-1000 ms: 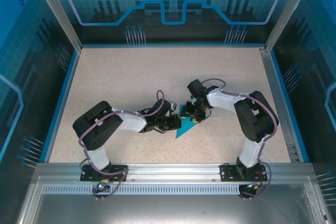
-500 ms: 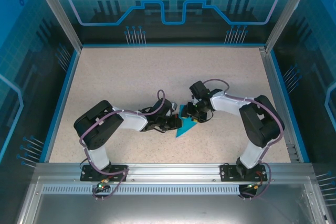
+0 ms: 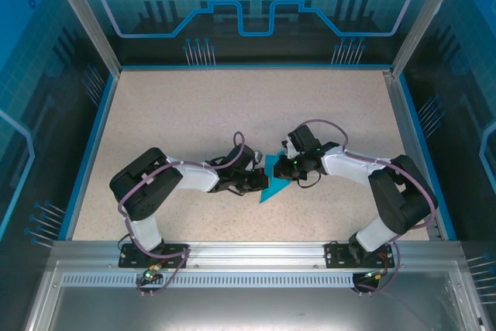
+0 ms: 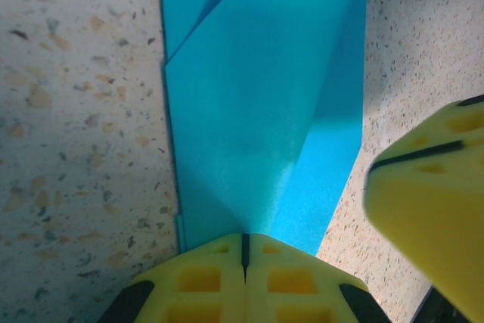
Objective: Fold a paper plane with a square sheet of paper (pick it up from the middle)
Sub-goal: Fourth fold the wing at the center of the table.
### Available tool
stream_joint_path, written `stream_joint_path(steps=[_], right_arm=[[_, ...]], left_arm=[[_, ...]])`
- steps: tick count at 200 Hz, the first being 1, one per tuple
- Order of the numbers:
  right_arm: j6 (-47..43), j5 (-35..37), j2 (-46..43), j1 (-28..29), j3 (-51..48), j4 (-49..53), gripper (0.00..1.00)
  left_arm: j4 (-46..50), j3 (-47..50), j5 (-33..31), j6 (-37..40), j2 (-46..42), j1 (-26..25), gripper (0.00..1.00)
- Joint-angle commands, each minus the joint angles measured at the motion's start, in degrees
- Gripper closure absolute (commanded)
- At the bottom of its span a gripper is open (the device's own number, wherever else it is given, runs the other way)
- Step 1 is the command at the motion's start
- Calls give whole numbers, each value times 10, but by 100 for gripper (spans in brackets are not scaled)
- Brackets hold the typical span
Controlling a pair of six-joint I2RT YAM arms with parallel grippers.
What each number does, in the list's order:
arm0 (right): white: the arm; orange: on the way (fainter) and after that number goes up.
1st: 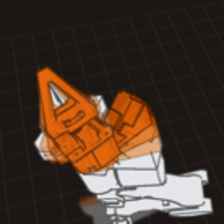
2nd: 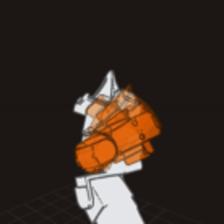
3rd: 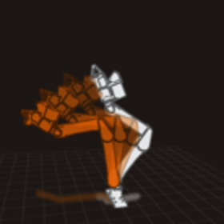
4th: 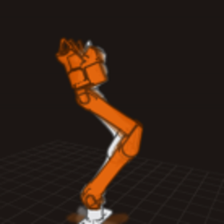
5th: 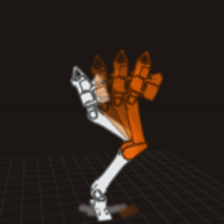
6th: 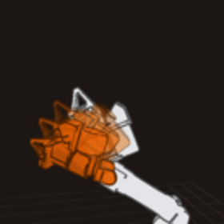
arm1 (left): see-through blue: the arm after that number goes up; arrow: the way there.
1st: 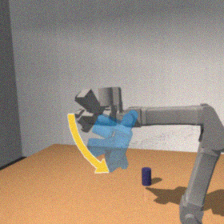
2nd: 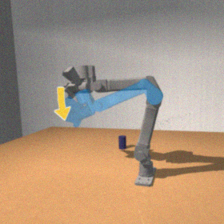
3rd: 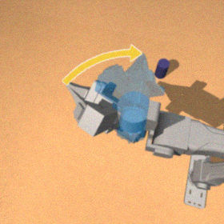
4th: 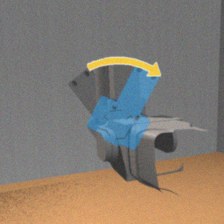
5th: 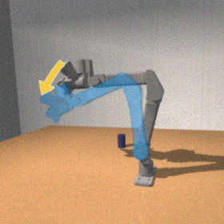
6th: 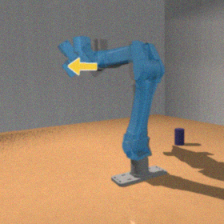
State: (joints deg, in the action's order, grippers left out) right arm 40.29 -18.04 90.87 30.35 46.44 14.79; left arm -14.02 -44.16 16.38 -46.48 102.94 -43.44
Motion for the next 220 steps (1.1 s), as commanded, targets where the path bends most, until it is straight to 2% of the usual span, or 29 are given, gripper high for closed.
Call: stream_joint_path(steps=[1, 62, 122, 175, 220], right_arm=[[-25, -36, 24, 1, -4, -38, 92], [-40, -48, 73, -6, 0, -52, 92], [-72, -55, 113, -48, 21, -37, 92], [-99, -28, 112, -80, 60, -19, 92], [-114, -35, 117, -93, 85, -11, 93]], left_arm=[[72, 5, -12, 3, 28, 1, 100], [87, 3, -16, -4, 30, 1, 100], [129, 1, -23, 3, 33, 0, 100], [140, 4, -23, 10, 40, 0, 100], [142, -1, -22, 15, 42, 0, 100]])
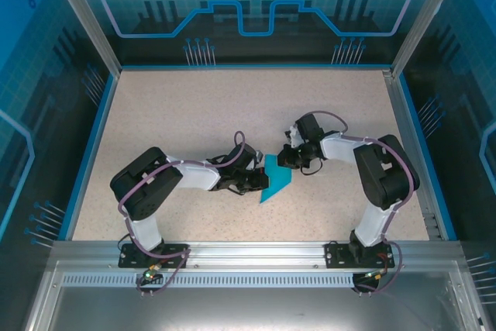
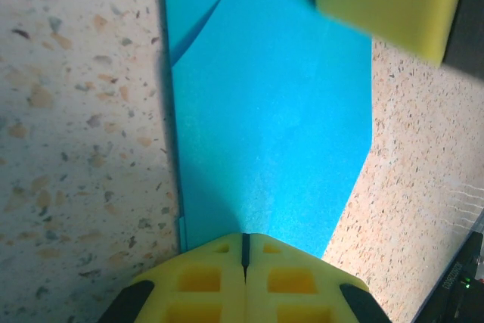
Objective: Fold a paper plane with a square sheet of paper (pick it up from the middle)
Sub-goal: Fourth fold the wing at the center of the table.
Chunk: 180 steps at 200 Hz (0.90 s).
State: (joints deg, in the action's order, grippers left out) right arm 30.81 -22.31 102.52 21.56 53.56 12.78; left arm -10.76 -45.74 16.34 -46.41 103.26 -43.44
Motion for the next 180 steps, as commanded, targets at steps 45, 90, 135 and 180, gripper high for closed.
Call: stream_joint_path(steps=[45, 90, 135, 180], right_arm=[[-6, -27, -67, 28, -28, -23, 92], [-1, -40, -24, 55, -65, -51, 93], [-15, -35, -2, 26, -58, -56, 93], [-17, -10, 23, -19, -35, -34, 93]], left_arm=[[115, 5, -22, 14, 41, 0, 100], [123, 2, -25, 12, 42, 0, 100], [152, -1, -34, 11, 44, -1, 100], [167, 0, -34, 19, 47, -2, 100]])
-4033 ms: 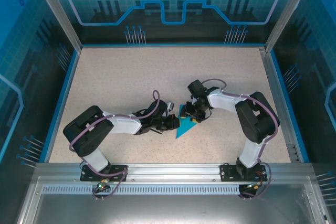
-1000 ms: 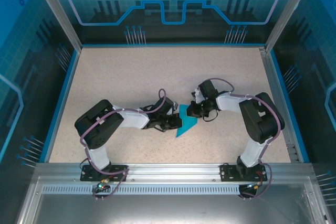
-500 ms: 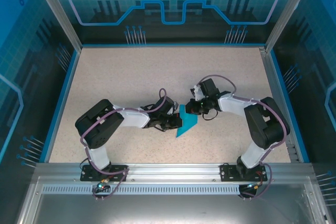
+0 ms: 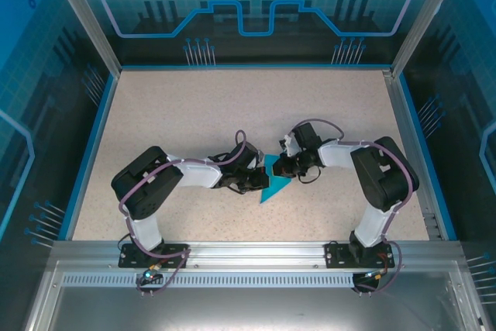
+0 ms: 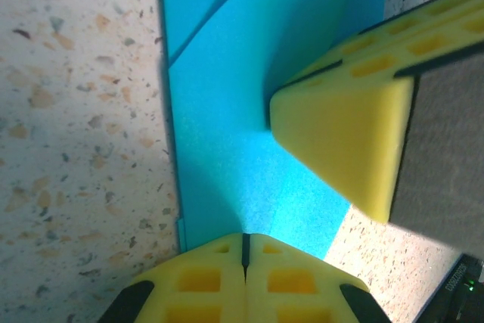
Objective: Fold a paper plane with a square sheet of paper (pick it up from the middle)
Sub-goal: Fourth fold the wing at the center of the table.
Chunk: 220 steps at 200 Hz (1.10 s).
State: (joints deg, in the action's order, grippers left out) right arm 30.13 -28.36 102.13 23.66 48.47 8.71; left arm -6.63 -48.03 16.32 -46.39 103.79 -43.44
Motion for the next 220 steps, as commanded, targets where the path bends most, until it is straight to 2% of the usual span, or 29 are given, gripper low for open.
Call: stream_joint_path(steps=[1, 116, 153, 185, 220], right_arm=[[-10, 51, 28, -41, 16, 7, 93], [11, 79, 77, -129, 116, 36, 92], [20, 75, 25, -129, 113, 39, 92], [45, 53, -81, -94, 42, 21, 91], [92, 48, -112, -15, -34, -5, 91]], left_arm=[[126, 23, -33, 19, 41, -2, 100], [130, 25, -29, 22, 46, -5, 100], [129, 19, -27, 24, 45, -5, 100], [123, 10, -25, 20, 44, -5, 100], [113, 8, -24, 17, 41, -6, 100]])
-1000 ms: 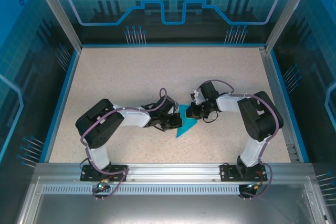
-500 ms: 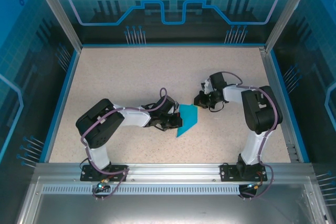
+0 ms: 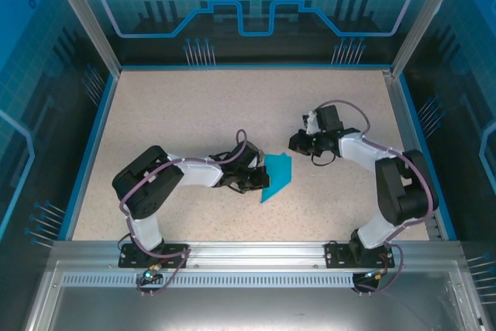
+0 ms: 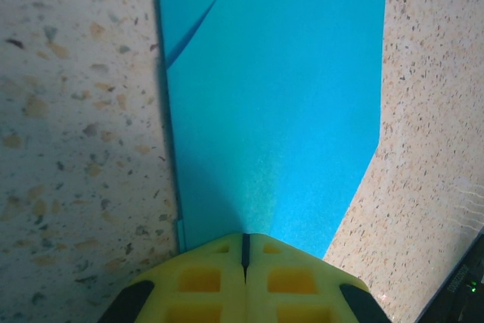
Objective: Fold a paper plane with a square sheet of paper (pick it up from the middle)
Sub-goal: Fourth fold the wing at the center of the table.
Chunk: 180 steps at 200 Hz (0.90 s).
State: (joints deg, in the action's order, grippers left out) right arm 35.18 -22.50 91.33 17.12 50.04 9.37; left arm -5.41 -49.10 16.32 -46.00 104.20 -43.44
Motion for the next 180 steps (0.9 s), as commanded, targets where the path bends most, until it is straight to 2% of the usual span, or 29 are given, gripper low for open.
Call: stream_joint_path(steps=[1, 48, 108, 143, 180], right_arm=[[43, -10, -4, 52, -52, -14, 92], [85, -33, 38, 104, -69, -61, 92], [82, -16, 88, 106, -62, -57, 92], [73, 16, 97, 106, -60, -19, 93], [67, 30, 98, 106, -63, -4, 93]], left_arm=[[101, 19, -24, 13, 37, -5, 100], [97, 20, -23, 13, 33, -5, 100], [95, 13, -18, 17, 21, -5, 100], [38, 12, 44, 22, -35, -1, 100], [30, 8, 67, 34, -59, 2, 93]])
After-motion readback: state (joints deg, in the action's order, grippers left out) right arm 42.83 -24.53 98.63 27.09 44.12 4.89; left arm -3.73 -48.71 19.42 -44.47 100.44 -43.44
